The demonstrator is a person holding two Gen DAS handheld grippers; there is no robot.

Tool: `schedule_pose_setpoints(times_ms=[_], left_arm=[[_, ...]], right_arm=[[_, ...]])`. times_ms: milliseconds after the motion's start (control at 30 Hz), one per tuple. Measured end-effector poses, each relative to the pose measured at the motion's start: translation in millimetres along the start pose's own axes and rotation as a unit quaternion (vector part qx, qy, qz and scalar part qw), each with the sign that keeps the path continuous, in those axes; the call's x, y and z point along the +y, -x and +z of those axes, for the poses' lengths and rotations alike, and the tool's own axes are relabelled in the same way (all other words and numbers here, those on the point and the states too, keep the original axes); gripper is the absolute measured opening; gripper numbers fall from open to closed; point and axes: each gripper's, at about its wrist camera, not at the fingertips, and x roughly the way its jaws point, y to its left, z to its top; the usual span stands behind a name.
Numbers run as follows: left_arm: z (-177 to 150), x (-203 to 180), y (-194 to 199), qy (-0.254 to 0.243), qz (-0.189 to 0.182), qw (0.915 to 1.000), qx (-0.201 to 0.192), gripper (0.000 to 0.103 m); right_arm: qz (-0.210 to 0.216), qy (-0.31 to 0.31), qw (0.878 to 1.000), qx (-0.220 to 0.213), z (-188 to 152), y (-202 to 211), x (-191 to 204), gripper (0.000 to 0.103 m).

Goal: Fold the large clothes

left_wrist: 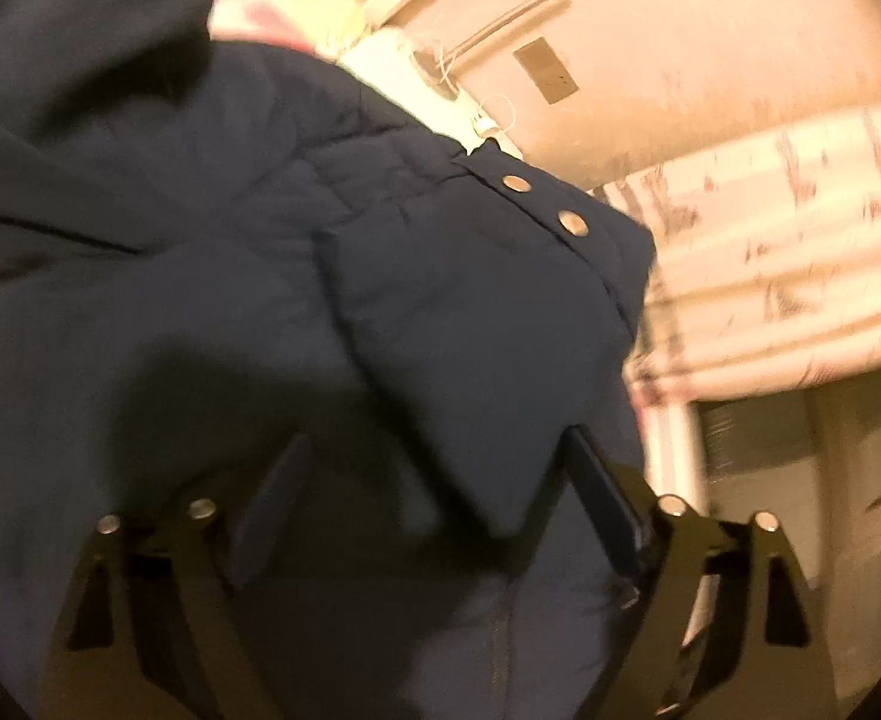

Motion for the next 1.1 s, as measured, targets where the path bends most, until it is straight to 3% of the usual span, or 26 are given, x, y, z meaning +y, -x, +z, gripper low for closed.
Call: schedule_pose_setpoints(times_ms=[100, 200, 233, 300, 333, 367, 400, 433, 467, 500, 533, 667, 700, 733, 767, 800, 833, 900, 967, 1033, 1100], left_arm=[[10, -5, -19, 0.021, -0.037, 0.9991, -0.004, 0.079], [15, 1, -24, 0.078, -0.090, 0.9928, -0.010, 0.035], [15, -1, -18, 0.078, -0.083, 0.9931, -0.028, 0.022], [2, -25, 9, 0.015, -0.031, 0.9939, -0.105, 0.018], [-11, -49, 25, -0.057, 0.015, 0.9865, -0.152, 0.018], [-29, -73, 36, -0.134, 0.062, 0.9699, -0.193, 0.018], [-43, -87, 40, -0.185, 0.093, 0.9538, -0.218, 0.021], [-64, -103, 42, -0.249, 0.142, 0.9257, -0.246, 0.031], [-77, -111, 38, -0.284, 0.185, 0.9058, -0.254, 0.045], [-84, -114, 31, -0.302, 0.234, 0.8910, -0.245, 0.092], [-86, -110, 19, -0.304, 0.280, 0.8836, -0.220, 0.097], [-67, -83, 20, -0.226, 0.330, 0.8915, -0.212, 0.098], [-65, -81, 25, -0.212, 0.335, 0.8894, -0.227, 0.098], [-63, -80, 36, -0.193, 0.347, 0.8809, -0.258, 0.098], [-63, -81, 47, -0.179, 0.348, 0.8753, -0.284, 0.098], [-64, -84, 52, -0.179, 0.338, 0.8762, -0.293, 0.099], [-60, -91, 53, -0.196, 0.318, 0.8828, -0.285, 0.099], [-54, -105, 35, -0.254, 0.317, 0.8850, -0.228, 0.100], [-48, -107, 7, -0.300, 0.339, 0.8758, -0.168, 0.100], [-44, -97, -23, -0.315, 0.363, 0.8685, -0.122, 0.100], [-40, -64, -47, -0.310, 0.370, 0.8728, -0.071, 0.101]], right_arm=[[0.004, -0.003, 1.000, -0.001, -5, 7, 6, 0.087], [0.004, -0.003, 1.000, 0.000, -5, 7, 5, 0.087], [0.004, -0.003, 1.000, 0.000, -5, 8, 5, 0.087], [0.007, -0.005, 1.000, -0.002, -5, 8, 5, 0.087], [0.009, -0.006, 1.000, -0.002, -6, 9, 5, 0.087], [0.011, -0.007, 1.000, -0.003, -6, 9, 5, 0.087], [0.012, -0.008, 1.000, -0.004, -6, 9, 4, 0.087], [0.013, -0.009, 1.000, -0.004, -6, 9, 4, 0.087], [0.014, -0.009, 1.000, -0.004, -6, 9, 4, 0.087], [0.014, -0.010, 1.000, -0.004, -6, 9, 4, 0.087], [0.014, -0.010, 1.000, -0.004, -6, 9, 4, 0.087], [0.016, -0.012, 1.000, -0.005, -7, 10, 4, 0.087], [0.017, -0.012, 1.000, -0.005, -7, 10, 4, 0.087], [0.017, -0.012, 1.000, -0.005, -7, 10, 4, 0.087], [0.016, -0.012, 1.000, -0.005, -7, 10, 4, 0.087], [0.016, -0.012, 1.000, -0.005, -6, 10, 4, 0.087], [0.016, -0.011, 1.000, -0.005, -7, 10, 4, 0.087], [0.015, -0.011, 1.000, -0.004, -6, 10, 4, 0.087], [0.015, -0.010, 1.000, -0.004, -7, 10, 4, 0.087], [0.014, -0.010, 1.000, -0.004, -7, 10, 4, 0.087], [0.014, -0.010, 1.000, -0.004, -7, 10, 4, 0.087]])
